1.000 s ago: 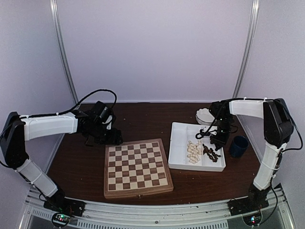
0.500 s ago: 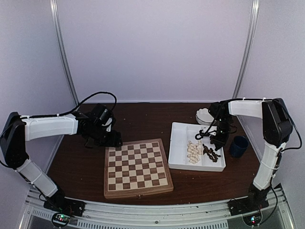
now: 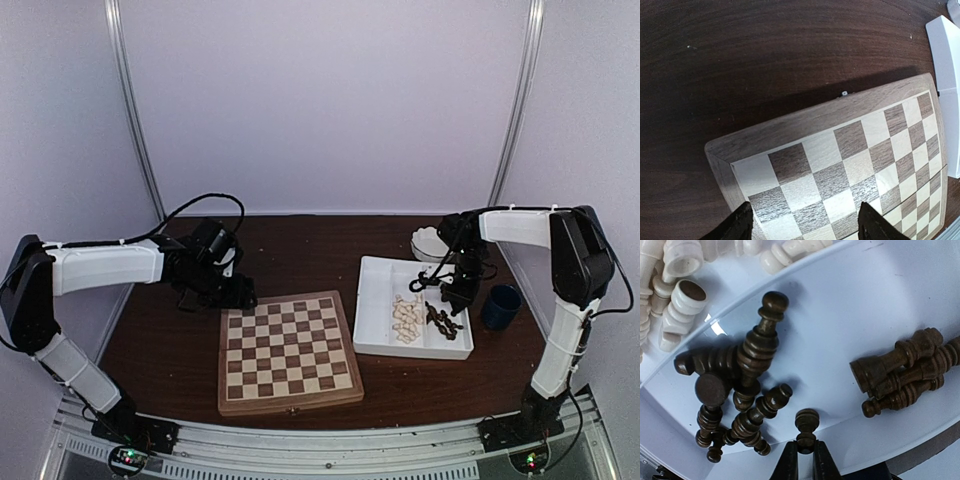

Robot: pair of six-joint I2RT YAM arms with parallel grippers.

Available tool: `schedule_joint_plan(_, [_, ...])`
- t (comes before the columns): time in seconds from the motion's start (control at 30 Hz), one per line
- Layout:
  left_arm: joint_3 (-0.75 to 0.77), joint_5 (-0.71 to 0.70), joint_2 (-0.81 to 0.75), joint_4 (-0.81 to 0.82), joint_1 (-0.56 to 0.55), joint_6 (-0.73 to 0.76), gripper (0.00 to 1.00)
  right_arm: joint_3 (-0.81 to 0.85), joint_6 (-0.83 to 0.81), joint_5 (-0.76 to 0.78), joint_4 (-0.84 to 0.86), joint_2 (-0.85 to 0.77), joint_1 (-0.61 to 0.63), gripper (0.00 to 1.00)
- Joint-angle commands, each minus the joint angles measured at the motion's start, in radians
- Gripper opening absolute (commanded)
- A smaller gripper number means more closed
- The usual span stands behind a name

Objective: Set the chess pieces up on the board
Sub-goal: Pick up the pawn from the center of the board, then place the pawn at a7.

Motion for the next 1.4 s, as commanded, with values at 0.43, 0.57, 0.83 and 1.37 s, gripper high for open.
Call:
schedule_joint_plan(0.43, [0.010, 0.000, -0.017, 0.028, 0.003, 0.004, 0.72, 0.107, 0.013, -0.015, -0.123, -0.210, 0.287, 0.03])
schedule_joint_plan(0.57, [0.011, -0.002, -0.030, 0.019, 0.003, 0.010, 0.72, 0.211, 0.003, -0.078, -0.184, -0.144, 0.403, 0.03])
schedule_joint_plan(0.83, [-0.002, -0.049, -0.074, 0.000, 0.003, 0.019, 0.72, 0.376, -0.015, -0.125, -0.236, 0.022, 0.626, 0.04])
schedule_joint_plan(1.37, [-0.038, -0.072, -0.087, 0.001, 0.003, 0.038, 0.72, 0.491, 0.015, -0.102, -0.205, 0.230, 0.801, 0.03])
